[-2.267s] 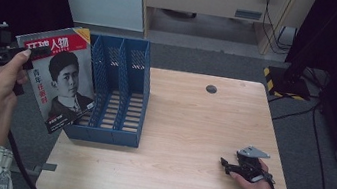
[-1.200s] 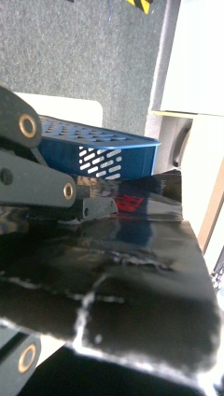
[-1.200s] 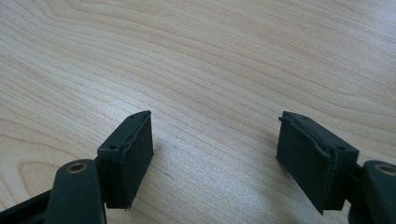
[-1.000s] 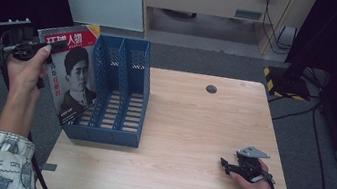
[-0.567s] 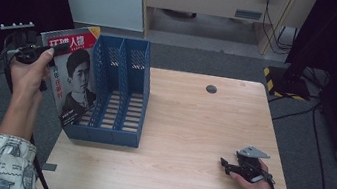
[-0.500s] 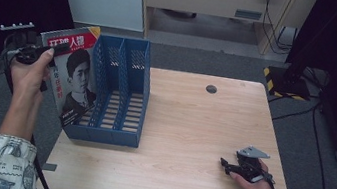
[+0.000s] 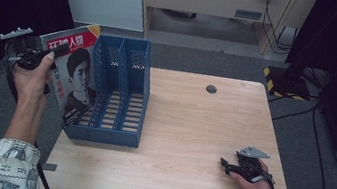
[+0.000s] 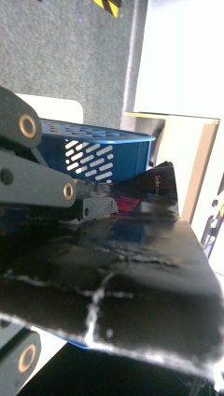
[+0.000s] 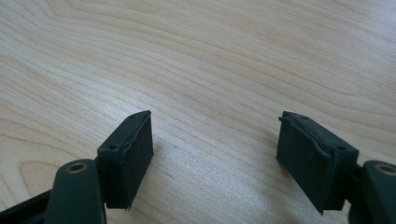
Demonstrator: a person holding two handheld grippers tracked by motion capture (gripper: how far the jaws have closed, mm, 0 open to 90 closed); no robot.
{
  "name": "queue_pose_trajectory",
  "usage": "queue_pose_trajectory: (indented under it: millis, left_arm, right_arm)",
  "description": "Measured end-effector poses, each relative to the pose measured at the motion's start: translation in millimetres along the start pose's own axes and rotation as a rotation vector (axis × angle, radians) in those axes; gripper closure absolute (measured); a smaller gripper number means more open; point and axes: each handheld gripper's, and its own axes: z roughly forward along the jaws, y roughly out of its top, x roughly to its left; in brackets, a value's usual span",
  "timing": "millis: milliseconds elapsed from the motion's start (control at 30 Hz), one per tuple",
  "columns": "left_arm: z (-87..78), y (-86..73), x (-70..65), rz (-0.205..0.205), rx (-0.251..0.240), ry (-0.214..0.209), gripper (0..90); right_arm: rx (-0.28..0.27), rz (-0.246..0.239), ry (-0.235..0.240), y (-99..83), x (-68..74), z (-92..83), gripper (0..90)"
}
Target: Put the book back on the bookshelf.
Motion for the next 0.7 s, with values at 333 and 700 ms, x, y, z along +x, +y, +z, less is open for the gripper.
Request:
queue_pose_trajectory:
  millis: [333, 700]
  left_arm:
    - [-3.7, -9.3, 2.9, 0.017, -0.058, 0.006, 86.5]
    - [-12.7, -11.1, 0.1, 0.052, -0.118, 0.003, 86.5]
  right_arm:
    - [0.000, -0.001, 0.000, 0.0, -0.1, 0.0, 27.1]
    - [-0.002, -0.002, -0.001, 0.0, -0.1, 0.2, 27.1]
